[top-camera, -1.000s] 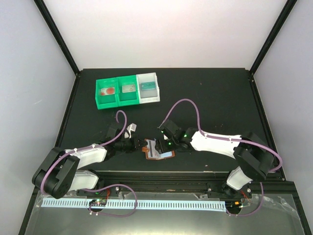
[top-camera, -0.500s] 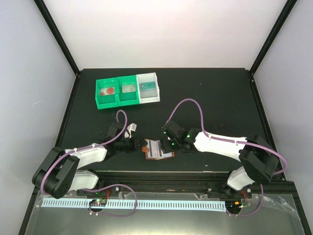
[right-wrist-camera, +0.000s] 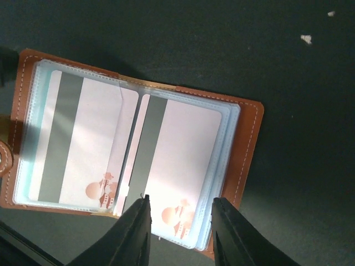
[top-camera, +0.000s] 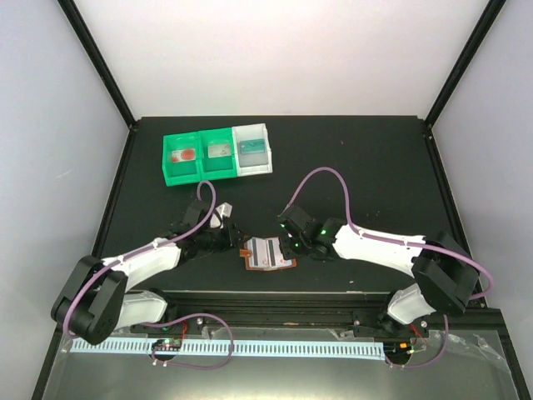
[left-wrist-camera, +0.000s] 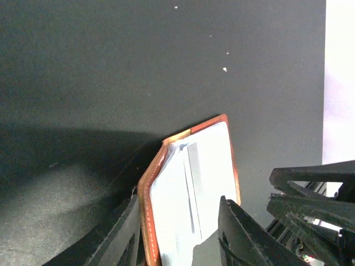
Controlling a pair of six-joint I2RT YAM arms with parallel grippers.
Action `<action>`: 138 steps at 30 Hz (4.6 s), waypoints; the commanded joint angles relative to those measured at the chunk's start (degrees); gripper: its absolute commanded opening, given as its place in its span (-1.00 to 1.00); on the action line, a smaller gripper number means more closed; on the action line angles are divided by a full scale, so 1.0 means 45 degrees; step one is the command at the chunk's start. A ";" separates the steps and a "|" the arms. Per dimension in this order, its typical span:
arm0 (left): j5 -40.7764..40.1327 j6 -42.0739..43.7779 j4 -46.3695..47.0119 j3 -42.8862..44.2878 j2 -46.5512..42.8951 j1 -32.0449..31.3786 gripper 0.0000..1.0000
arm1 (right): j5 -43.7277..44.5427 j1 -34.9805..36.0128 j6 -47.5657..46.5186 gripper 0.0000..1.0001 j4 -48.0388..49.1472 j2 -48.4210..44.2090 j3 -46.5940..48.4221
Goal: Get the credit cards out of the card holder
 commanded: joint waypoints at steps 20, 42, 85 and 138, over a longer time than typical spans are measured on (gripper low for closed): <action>0.0365 -0.1061 0.1912 0.0598 0.0947 -0.1655 -0.07 | -0.1032 -0.0807 0.0136 -0.68 0.2547 0.1417 -0.1048; 0.0175 -0.1499 0.4343 -0.0141 0.3574 -0.1936 -0.25 | -0.1313 -0.0831 0.0429 -0.77 0.3349 0.1611 -0.2059; 0.0576 -0.0688 0.3033 -0.0043 0.3034 -0.1563 -0.97 | -0.1057 -0.0841 0.0598 -0.80 0.3273 0.1909 -0.2203; 0.2391 -0.4428 -0.1631 0.0885 -0.3884 0.1539 -0.97 | -0.1467 0.0816 -1.3390 -0.27 1.1362 -0.5814 -0.5549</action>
